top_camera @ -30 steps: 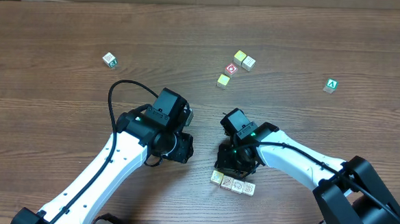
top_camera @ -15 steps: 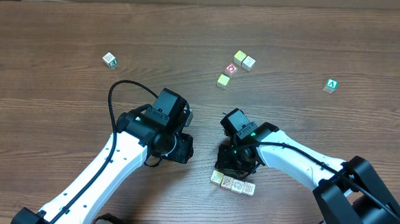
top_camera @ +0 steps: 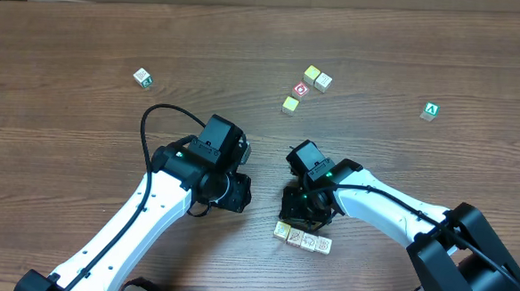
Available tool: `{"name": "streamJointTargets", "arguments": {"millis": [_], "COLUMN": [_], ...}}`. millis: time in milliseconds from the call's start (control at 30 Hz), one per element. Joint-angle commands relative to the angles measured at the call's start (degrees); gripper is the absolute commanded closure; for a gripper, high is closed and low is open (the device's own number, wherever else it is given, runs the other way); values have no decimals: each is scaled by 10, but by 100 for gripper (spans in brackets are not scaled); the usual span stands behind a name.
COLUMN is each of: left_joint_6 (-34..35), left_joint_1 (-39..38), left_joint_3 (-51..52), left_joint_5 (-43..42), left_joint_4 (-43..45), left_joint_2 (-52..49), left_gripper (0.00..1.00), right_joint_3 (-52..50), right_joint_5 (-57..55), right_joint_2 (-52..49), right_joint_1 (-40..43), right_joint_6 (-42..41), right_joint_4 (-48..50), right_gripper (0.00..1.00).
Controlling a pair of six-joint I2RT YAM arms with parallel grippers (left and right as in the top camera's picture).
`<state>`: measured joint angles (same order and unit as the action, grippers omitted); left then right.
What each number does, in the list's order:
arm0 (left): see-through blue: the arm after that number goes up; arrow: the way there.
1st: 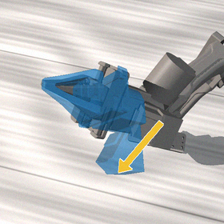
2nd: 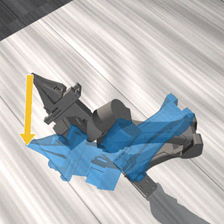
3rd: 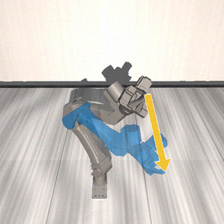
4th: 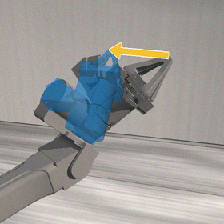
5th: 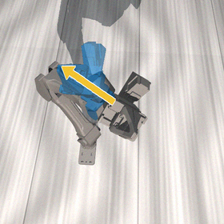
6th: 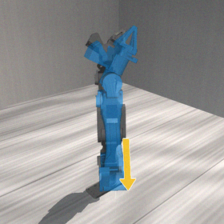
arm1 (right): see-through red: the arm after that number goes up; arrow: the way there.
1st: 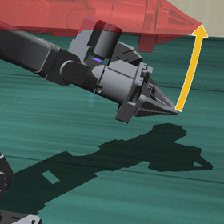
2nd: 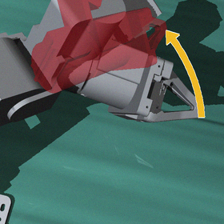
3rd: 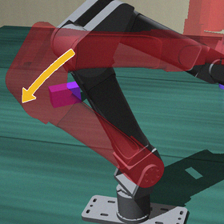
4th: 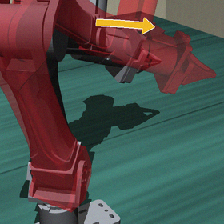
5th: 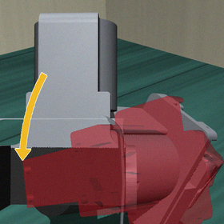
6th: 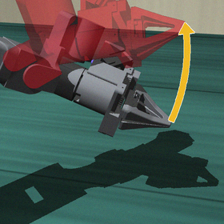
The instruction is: Flip 4 blocks
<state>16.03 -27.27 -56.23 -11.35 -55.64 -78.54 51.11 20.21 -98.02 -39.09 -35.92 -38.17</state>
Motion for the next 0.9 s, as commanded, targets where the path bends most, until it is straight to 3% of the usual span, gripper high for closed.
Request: {"name": "streamJointTargets", "arguments": {"millis": [0,867], "left_joint_6": [-13,-13], "left_joint_1": [2,2], "left_joint_3": [7,7], "left_joint_5": [-3,-1], "left_joint_4": [4,4], "left_joint_2": [-1,-1], "left_gripper": [53,53], "right_joint_3": [6,6], "right_joint_5": [9,39], "right_joint_2": [-2,-2], "right_joint_1": [-2,-2], "right_joint_6": [11,39], "right_joint_4": [2,-10], "right_gripper": [96,96]}}
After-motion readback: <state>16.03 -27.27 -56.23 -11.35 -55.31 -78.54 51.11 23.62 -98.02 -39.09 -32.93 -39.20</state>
